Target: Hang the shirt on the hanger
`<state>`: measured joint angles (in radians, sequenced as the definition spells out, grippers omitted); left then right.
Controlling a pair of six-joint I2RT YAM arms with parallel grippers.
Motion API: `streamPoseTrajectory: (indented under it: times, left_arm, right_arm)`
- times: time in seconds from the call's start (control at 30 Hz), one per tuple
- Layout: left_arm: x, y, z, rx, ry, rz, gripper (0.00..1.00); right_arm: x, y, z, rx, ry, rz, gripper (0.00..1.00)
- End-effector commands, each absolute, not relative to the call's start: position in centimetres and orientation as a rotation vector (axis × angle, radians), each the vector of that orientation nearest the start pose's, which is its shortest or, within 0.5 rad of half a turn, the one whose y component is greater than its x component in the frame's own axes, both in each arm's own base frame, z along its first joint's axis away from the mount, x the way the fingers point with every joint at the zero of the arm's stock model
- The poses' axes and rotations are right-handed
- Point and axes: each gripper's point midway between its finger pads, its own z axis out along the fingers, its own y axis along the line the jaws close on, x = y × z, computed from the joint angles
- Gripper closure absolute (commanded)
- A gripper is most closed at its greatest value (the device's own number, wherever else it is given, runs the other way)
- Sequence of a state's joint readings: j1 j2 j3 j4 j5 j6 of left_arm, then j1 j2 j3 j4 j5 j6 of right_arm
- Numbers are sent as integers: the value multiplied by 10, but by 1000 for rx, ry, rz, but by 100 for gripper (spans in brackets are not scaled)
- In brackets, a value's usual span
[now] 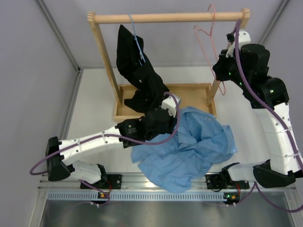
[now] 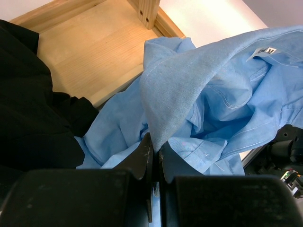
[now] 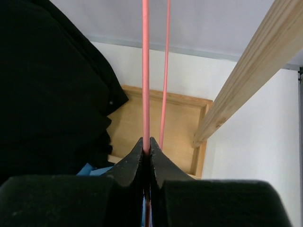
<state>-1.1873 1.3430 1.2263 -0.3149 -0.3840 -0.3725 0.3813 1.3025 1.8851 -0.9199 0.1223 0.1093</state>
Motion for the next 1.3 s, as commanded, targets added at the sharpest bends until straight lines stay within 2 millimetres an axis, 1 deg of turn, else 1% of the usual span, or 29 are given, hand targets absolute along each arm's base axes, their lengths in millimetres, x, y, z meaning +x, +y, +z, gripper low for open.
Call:
streamPoseTrajectory:
  times: [0.0, 0.17, 0.27, 0.43, 0.5, 0.6, 0.8, 0.87, 0.97, 1.0, 1.03, 1.07, 1.1, 1.17, 1.2, 1.23, 1.27]
  left_arm:
    - [205, -366, 287, 495, 1881, -684, 100]
    - [204, -369, 288, 492, 1867, -709, 100]
    - [205, -369, 287, 483, 1870, -711, 100]
    - [208, -368, 288, 450, 1874, -705, 100]
    - [208, -371, 289, 447, 1870, -716, 100]
    - [208, -375, 291, 447, 1871, -723, 100]
    - [208, -379, 288, 451, 1880, -731, 100]
    - [209, -379, 289, 445, 1879, -729, 100]
    - [211, -378, 290, 430, 1877, -719, 100]
    - [212, -378, 290, 419, 1877, -715, 100]
    - [214, -378, 290, 411, 1880, -710, 100]
    - [215, -378, 291, 397, 1879, -711, 100]
    - [218, -378, 292, 380, 1878, -703, 100]
    - [223, -379, 289, 364, 1887, -687, 100]
    - [225, -381, 293, 356, 1883, -696, 100]
    - [226, -383, 293, 364, 1888, -706, 100]
    - [233, -385, 288, 356, 1902, -699, 100]
  right_arm:
    - [320, 107, 482, -129, 1746, 265, 100]
    - [318, 110, 497, -141, 1691, 295, 100]
    - [316, 112, 501, -153, 1682, 315, 100]
    - [299, 113, 509, -197, 1639, 344, 100]
    - [293, 111, 513, -203, 1613, 342, 100]
    - [292, 107, 516, -198, 1600, 323, 100]
    - [299, 110, 514, -197, 1604, 328, 100]
    - [297, 109, 520, -188, 1576, 337, 100]
    - [283, 105, 528, -186, 1539, 347, 100]
    - [273, 102, 532, -183, 1523, 350, 100]
    - [268, 100, 532, -186, 1518, 352, 100]
    - [254, 95, 536, -181, 1497, 352, 100]
    - [248, 93, 526, -185, 1522, 350, 100]
    - [235, 88, 517, -181, 1532, 349, 100]
    - [221, 84, 511, -185, 1532, 353, 100]
    - [214, 80, 501, -185, 1556, 348, 100]
    - [198, 75, 498, -185, 1547, 351, 100]
